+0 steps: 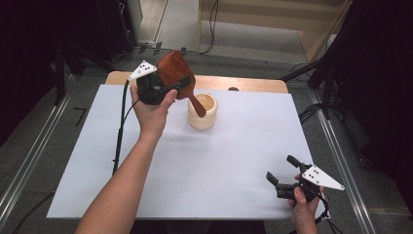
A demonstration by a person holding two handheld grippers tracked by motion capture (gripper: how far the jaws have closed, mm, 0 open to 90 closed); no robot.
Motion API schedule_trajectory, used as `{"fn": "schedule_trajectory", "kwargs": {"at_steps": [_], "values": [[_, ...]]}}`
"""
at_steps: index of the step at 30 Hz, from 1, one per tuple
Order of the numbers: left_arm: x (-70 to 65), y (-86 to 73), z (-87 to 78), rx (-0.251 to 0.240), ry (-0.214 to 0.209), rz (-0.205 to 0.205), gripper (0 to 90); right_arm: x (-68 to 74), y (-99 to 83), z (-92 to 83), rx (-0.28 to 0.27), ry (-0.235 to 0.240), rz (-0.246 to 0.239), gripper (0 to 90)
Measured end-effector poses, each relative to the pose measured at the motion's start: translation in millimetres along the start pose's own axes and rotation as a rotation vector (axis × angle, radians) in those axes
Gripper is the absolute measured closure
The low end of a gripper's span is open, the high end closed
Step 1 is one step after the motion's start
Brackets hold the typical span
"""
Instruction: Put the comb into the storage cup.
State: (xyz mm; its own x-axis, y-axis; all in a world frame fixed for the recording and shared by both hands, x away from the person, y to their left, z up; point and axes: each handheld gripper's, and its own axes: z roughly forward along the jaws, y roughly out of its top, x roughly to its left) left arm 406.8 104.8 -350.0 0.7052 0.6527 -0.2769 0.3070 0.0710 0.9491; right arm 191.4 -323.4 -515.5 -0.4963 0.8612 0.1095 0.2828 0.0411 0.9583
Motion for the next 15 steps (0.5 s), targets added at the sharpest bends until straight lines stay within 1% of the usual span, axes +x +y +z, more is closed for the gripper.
{"fn": "schedule_trajectory", "kwargs": {"at_steps": [5,9,11,13,15], "values": [[4.1,0.9,2.8,-0.012,0.012,-0.017,56.6,-0.2,-0.1,0.1,-0.002,0.004,0.001,0.0],[7.3,0.1,5.7,-0.018,0.029,-0.022,56.6,-0.2,-0.1,0.1,-0.004,0.007,0.002,0.0],[9.1,-0.2,7.0,-0.035,0.03,-0.023,56.5,-0.1,-0.2,0.0,-0.004,0.009,0.002,0.0],[10.9,0.6,8.4,-0.043,0.036,-0.033,56.6,-0.3,-0.2,-0.1,-0.004,0.009,0.001,0.0],[12.3,1.4,10.5,-0.049,0.041,-0.035,56.5,-0.4,-0.2,-0.3,-0.004,0.008,0.002,0.0]]}}
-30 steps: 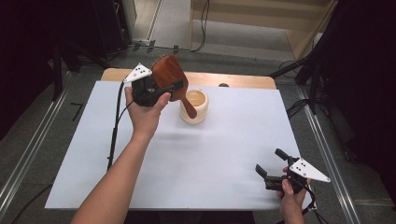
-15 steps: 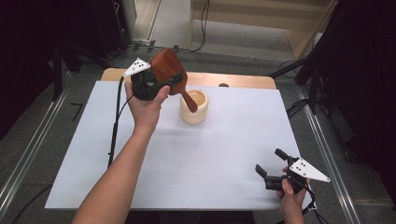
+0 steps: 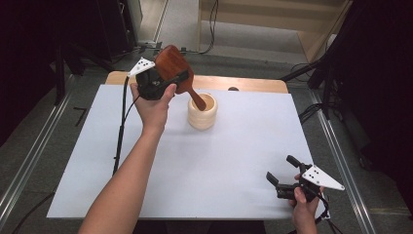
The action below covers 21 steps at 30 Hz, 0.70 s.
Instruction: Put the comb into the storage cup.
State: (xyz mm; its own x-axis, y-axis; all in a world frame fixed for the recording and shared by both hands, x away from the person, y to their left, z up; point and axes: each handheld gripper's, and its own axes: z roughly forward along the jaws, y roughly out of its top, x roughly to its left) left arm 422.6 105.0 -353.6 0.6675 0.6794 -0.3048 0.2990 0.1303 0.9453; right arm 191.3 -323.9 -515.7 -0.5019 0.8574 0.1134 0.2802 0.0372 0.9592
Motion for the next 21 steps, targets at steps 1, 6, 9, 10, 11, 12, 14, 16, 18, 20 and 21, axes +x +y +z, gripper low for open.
{"fn": "schedule_trajectory", "kwargs": {"at_steps": [1,6,9,10,11,12,14,16,18,20,21], "values": [[0.2,0.3,1.1,-0.001,0.006,0.0,56.5,0.0,0.0,-0.1,0.001,0.0,0.003,0.0],[2.1,-2.0,7.6,-0.008,0.029,0.009,56.4,-0.5,0.0,-0.1,0.0,0.0,0.001,0.0],[3.3,-4.8,12.0,-0.004,0.047,0.01,56.3,-0.7,-0.2,-0.2,-0.002,0.0,0.003,0.0],[3.8,-6.1,13.5,0.0,0.052,0.012,56.3,-0.8,-0.2,-0.3,-0.002,0.0,0.004,0.0],[4.3,-7.3,15.1,0.004,0.055,0.013,56.3,-0.9,-0.2,-0.4,-0.003,0.0,0.006,0.0],[4.7,-8.5,16.6,0.01,0.059,0.016,56.3,-1.1,-0.2,-0.5,-0.004,0.0,0.007,0.0],[5.0,-11.0,19.5,0.018,0.066,0.02,56.2,-1.1,-0.3,-0.5,-0.004,0.001,0.009,0.0],[5.4,-13.4,22.2,0.027,0.072,0.023,56.2,-1.0,-0.3,-0.4,-0.004,0.001,0.009,0.0],[5.6,-15.7,24.9,0.033,0.076,0.025,56.2,-1.0,-0.3,-0.4,-0.004,0.001,0.009,0.0],[6.4,-18.5,27.8,0.037,0.077,0.025,56.1,-1.1,-0.4,-0.3,-0.004,0.002,0.01,0.0],[6.7,-20.0,29.2,0.037,0.074,0.024,56.1,-1.2,-0.4,-0.3,-0.005,0.003,0.01,0.0]]}}
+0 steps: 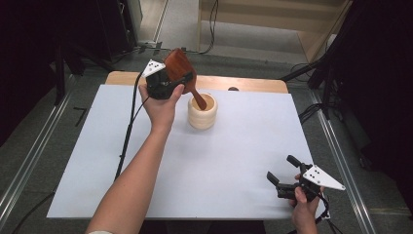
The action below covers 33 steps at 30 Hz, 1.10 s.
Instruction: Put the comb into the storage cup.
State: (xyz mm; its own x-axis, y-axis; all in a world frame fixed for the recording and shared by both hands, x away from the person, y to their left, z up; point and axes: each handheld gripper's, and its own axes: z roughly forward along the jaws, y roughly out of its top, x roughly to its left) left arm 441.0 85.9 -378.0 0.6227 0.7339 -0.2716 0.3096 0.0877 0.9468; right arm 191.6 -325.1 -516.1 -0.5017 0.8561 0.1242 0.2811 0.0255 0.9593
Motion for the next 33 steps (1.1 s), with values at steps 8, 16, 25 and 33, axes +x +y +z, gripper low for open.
{"fn": "schedule_trajectory", "kwargs": {"at_steps": [8,16,25,33], "values": [[-1.1,-11.7,9.6,0.02,-0.002,0.0,56.0,-0.6,-0.3,-0.3,-0.004,0.003,0.004,0.0],[-0.3,-19.6,16.4,0.029,0.0,-0.007,55.9,-1.1,-0.3,-0.3,-0.008,0.001,0.008,0.0],[0.0,-32.1,24.6,0.056,0.011,-0.003,55.8,-1.4,-0.4,-0.3,-0.008,0.002,0.009,0.0],[-2.1,-43.1,31.6,0.079,0.018,0.009,55.8,-1.4,-0.4,-0.1,-0.007,0.004,0.01,0.0]]}}
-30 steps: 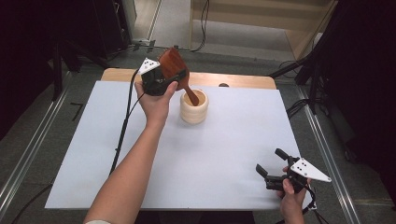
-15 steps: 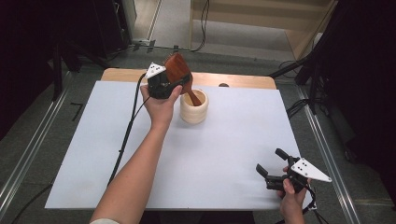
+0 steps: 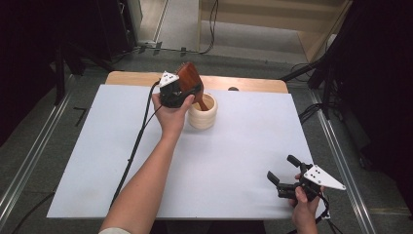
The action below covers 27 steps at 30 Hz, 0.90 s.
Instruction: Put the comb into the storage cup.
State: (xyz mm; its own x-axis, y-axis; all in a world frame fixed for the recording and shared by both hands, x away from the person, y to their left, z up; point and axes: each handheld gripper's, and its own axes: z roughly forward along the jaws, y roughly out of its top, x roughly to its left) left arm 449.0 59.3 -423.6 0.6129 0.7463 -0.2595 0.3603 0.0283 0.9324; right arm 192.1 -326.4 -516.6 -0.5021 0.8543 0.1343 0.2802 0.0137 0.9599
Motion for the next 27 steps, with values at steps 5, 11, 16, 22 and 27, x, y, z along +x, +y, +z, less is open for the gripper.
{"fn": "schedule_trajectory", "kwargs": {"at_steps": [5,11,16,22,27], "values": [[-0.7,-4.9,3.2,0.005,0.003,-0.007,55.7,-0.2,0.0,0.1,-0.002,0.0,0.0,0.0],[0.2,-11.4,6.2,0.008,0.004,-0.027,55.6,-0.4,0.0,0.7,-0.005,0.0,-0.004,0.0],[0.6,-13.2,7.0,0.0,0.003,-0.039,55.5,-0.9,0.1,1.1,-0.004,0.0,-0.005,0.0],[2.1,-15.3,6.1,-0.008,0.024,-0.061,54.5,-0.8,0.1,1.7,-0.005,0.001,-0.005,0.0],[5.2,-16.8,4.9,-0.009,0.043,-0.07,51.8,-0.7,0.1,2.0,-0.006,0.001,-0.001,0.0]]}}
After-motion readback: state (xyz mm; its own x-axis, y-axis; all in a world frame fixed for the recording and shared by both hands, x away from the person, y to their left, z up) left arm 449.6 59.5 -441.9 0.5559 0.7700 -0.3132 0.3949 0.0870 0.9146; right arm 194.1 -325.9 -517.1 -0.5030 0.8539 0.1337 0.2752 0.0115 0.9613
